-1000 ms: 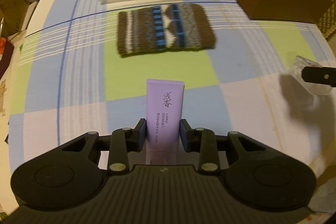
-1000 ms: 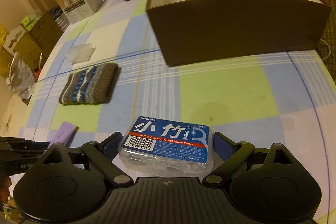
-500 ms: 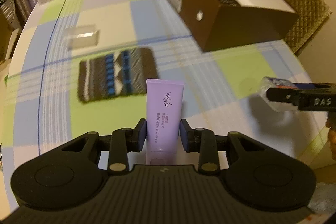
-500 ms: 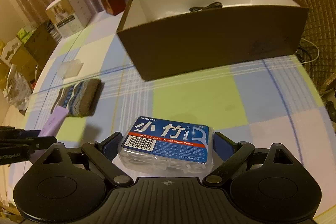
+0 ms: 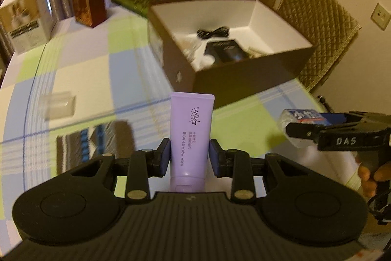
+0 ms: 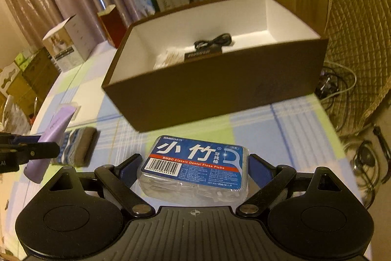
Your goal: Organize objects
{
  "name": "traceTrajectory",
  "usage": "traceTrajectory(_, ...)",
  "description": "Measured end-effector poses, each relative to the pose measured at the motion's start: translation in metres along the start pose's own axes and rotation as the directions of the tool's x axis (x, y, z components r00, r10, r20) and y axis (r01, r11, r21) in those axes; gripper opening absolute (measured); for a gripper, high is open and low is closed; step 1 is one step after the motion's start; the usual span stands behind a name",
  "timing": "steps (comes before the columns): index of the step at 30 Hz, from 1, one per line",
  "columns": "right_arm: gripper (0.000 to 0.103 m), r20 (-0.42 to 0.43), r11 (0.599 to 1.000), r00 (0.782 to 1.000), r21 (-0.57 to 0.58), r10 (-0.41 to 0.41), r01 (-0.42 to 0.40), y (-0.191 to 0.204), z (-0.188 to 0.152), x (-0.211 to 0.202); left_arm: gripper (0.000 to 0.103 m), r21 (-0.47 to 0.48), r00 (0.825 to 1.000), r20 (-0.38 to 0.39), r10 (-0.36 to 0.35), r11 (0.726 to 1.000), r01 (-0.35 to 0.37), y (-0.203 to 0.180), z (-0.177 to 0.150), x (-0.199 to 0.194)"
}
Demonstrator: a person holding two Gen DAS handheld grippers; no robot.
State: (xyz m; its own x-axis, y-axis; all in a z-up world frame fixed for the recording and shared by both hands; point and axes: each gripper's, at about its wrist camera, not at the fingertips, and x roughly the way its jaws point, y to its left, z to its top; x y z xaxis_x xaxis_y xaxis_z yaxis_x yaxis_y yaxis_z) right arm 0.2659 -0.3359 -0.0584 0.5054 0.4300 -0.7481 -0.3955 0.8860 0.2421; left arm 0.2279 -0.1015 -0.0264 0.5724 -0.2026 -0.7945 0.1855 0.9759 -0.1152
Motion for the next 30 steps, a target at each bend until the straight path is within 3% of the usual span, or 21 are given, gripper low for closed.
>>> traceTrajectory(17,0.089,0.165,0.995,0.986,-0.096,-0.004,0.020,-0.050,0.102,0.002,0.028,0.034,0.995,0.102,-0.012,0.999,0.009,-0.037,0.104,0.039)
traceTrajectory(30,0.089,0.116,0.986,0.992,-0.156,-0.047,0.065,-0.079,0.167,0.073,0.028,0.047,0.998,0.050,0.037,0.998,-0.040,-0.044,0.173,0.119)
